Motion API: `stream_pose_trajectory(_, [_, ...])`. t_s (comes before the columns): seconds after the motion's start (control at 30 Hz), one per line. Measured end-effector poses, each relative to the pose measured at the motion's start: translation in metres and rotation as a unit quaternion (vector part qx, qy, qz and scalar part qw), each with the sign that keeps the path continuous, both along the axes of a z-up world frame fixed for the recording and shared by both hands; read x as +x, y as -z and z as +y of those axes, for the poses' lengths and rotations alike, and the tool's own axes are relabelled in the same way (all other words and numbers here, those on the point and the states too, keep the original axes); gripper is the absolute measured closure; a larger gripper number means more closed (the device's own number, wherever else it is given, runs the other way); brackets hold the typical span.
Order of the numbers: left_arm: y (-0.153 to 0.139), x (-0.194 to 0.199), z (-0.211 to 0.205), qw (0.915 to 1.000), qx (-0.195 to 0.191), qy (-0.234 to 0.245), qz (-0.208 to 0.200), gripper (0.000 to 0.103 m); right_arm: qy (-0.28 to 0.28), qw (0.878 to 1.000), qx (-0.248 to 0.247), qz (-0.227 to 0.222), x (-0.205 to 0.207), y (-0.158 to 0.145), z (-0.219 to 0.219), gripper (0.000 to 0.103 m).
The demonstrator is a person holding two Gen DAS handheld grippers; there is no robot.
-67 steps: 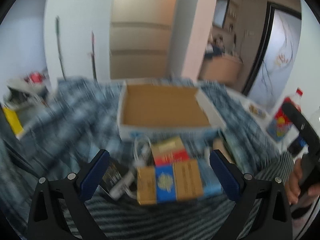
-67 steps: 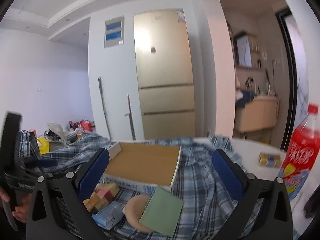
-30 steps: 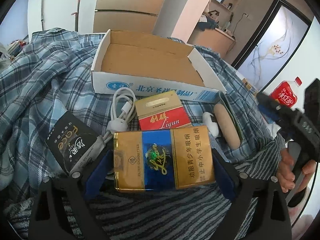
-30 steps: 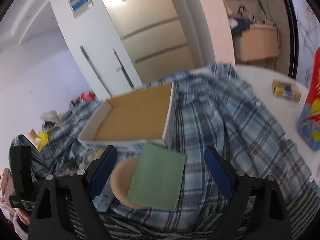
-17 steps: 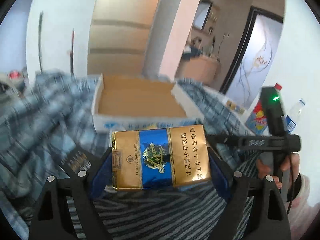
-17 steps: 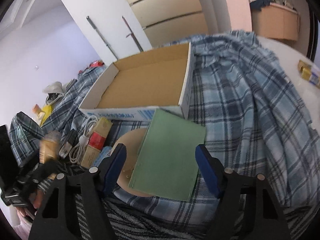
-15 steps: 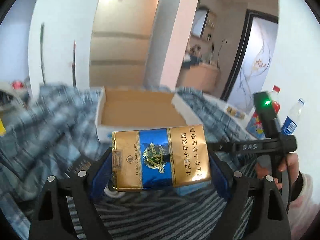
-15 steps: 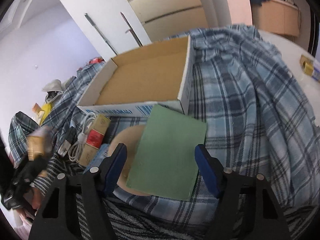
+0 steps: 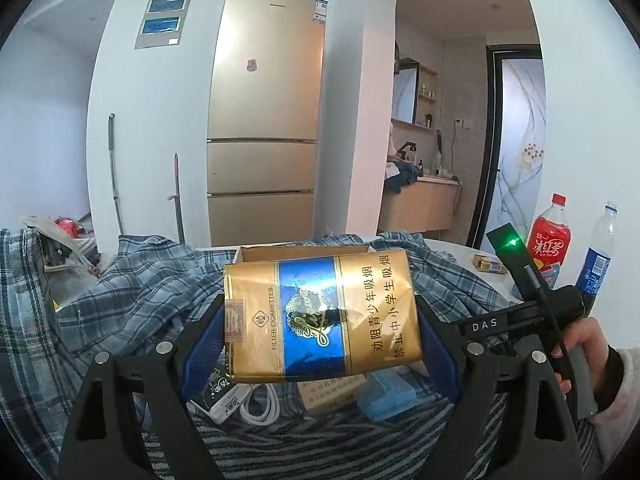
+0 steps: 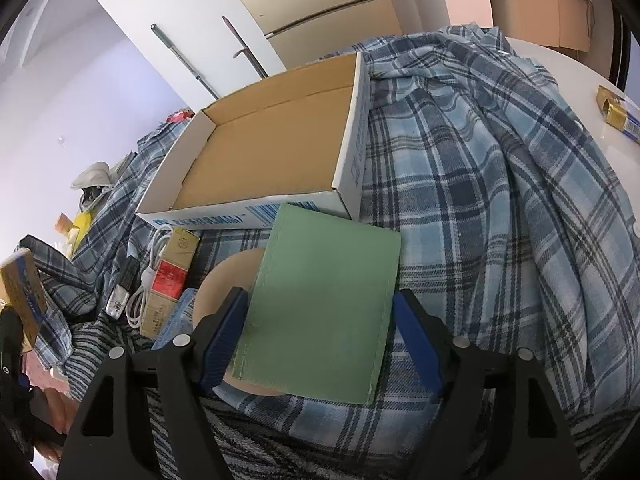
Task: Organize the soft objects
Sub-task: 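Carry the gold pack and green notebook into the white box and release both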
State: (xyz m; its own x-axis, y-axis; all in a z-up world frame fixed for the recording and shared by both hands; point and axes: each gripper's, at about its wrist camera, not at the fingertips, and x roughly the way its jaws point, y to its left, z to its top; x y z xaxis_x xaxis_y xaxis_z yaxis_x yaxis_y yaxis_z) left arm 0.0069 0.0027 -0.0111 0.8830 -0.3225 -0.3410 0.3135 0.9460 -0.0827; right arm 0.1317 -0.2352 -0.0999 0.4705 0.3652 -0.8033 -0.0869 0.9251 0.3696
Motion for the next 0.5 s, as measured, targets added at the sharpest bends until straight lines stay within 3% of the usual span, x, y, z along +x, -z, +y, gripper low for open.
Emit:
stream_pose_trajectory(0.2, [0.001, -0.001, -0.002, 1.0000, 0.003, -0.002, 0.003, 0.015, -0.005, 1.000, -0.022, -0.021, -0.003, -0.004, 0.008, 0.031])
stream_pose_trajectory(0.33, [0.000, -0.005, 0.000, 0.9999, 0.001, -0.013, -0.010, 0.015, -0.015, 0.993, -0.063, -0.097, -0.022, -0.025, 0.021, 0.031])
stream_pose_trajectory(0.5, [0.000, -0.007, 0.000, 0.9997, 0.006, -0.021, -0.015, 0.015, -0.027, 0.973, -0.111, -0.199, -0.050, -0.049, 0.040, 0.031])
